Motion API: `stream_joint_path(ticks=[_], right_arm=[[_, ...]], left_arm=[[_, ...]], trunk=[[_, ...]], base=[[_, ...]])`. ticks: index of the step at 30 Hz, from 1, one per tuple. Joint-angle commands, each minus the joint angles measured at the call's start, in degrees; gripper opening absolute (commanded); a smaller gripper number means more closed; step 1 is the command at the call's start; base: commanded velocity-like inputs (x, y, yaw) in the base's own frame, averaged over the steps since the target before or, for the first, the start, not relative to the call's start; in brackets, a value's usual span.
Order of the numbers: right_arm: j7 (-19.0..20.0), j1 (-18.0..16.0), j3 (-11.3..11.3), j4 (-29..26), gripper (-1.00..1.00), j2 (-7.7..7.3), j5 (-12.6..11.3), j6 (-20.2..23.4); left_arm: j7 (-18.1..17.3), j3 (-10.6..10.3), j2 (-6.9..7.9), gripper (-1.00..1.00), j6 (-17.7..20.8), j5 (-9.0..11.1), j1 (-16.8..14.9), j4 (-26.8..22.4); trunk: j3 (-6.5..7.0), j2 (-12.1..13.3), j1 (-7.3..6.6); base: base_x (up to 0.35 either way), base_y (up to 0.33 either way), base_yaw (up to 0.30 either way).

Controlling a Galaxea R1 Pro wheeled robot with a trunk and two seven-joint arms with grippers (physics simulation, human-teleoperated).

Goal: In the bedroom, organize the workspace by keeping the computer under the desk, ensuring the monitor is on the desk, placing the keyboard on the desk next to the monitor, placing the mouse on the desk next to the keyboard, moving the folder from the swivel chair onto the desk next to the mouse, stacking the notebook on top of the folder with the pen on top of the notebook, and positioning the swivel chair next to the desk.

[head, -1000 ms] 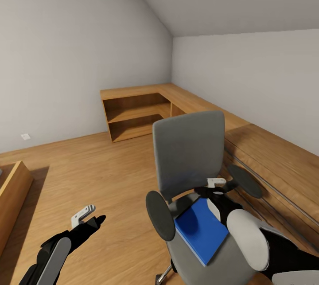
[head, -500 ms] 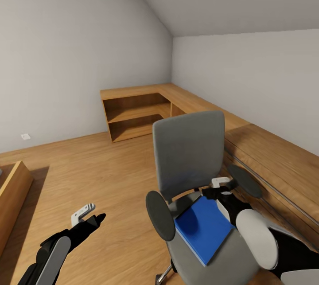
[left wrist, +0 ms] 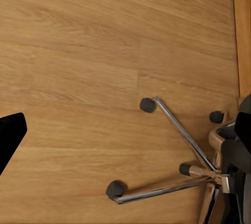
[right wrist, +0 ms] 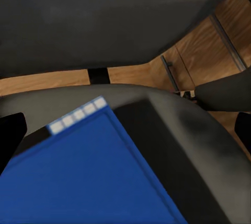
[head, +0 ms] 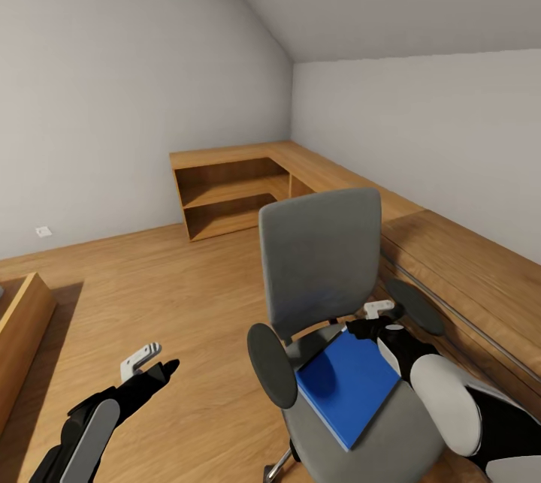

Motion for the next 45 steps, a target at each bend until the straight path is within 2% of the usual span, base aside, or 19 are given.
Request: stream_joint_path(ticks=[1,15,33,37,45], right_arm=[[0.37,-0.02,-0.49,-0.13,1.00,-0.01,0.47,0.25],[0.49,-0.02,-0.51,-0.14,1.00,-0.16,0.39,0.11],[0.82,-0.02,-0.66,-0.02,1.00,0.12,0.14,-2.13],[1.04,-0.02,-0.67,0.70,1.00,0.51,0.06,-3.49],[1.59,-0.02,-0.67,3.08,1.00,0.98,0.00,-9.62]], left_arm=[[0.49,0.00,0.01,1.00,0.20,0.61,-0.03,-0.23],[0.50,0.00,-0.06,1.00,0.25,0.68,-0.03,-0.79],[0.52,-0.05,-0.07,1.00,0.25,0.69,-0.03,-0.82],[0.55,-0.08,-0.07,1.00,0.25,0.69,-0.03,-0.80],[0.53,-0.09,-0.07,1.00,0.25,0.69,-0.03,-0.79]], trunk=[[-0.05,-0.03,0.00],[-0.05,-0.03,0.00],[-3.28,-7.25,3.95],[-3.46,-7.65,4.17],[-3.46,-7.65,4.17]], base=[[0.000,0.000,0.000],[0.000,0.000,0.000],[0.000,0.000,0.000],[0.000,0.000,0.000],[0.000,0.000,0.000]])
